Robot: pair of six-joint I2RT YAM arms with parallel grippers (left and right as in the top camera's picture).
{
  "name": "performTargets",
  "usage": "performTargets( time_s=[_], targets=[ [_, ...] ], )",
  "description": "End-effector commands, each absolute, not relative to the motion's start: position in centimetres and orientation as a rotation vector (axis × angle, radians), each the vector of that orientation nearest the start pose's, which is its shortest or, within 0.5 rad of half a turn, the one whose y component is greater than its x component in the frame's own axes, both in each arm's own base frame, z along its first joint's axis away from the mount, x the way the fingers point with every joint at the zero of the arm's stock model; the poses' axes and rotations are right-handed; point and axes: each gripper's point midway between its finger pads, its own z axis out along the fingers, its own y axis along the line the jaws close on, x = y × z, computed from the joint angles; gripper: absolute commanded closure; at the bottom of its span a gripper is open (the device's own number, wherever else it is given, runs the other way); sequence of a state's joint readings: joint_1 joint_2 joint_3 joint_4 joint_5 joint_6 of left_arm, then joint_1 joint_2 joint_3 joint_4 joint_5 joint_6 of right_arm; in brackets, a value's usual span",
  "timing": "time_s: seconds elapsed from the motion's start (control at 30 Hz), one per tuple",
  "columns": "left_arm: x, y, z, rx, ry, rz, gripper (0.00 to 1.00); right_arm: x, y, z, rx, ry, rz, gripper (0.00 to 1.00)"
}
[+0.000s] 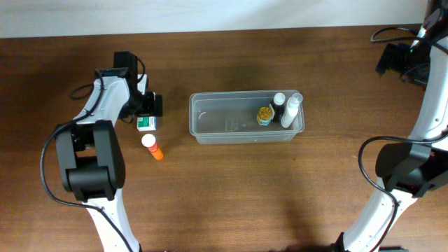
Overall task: Pack container
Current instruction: 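Descend left gripper and close it on the medicine box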
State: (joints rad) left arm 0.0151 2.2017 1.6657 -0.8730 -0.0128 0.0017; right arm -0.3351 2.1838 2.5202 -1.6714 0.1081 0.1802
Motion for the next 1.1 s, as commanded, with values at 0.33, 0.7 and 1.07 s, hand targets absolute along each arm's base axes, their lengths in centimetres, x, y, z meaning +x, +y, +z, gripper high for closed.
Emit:
performTargets(
  time_s=[0.33,0.7,1.07],
  targets=[
    [45.2,0.0,-1.3,-0.007,3.030,0.033,0.01,40.5,-16.5,24.2,0.769,2.771,-0.199,0.02],
    [45.0,0.1,-2.0,-0.009,3.043,0.034,0.01,40.5,-16.5,24.2,0.769,2.772,-0.199,0.02],
    [46.5,0.1,-0.3,-0.009,3.001,0.033,0.29,40.5,-16.5,24.2,0.769,2.772,-0.199,0.02]
  ],
)
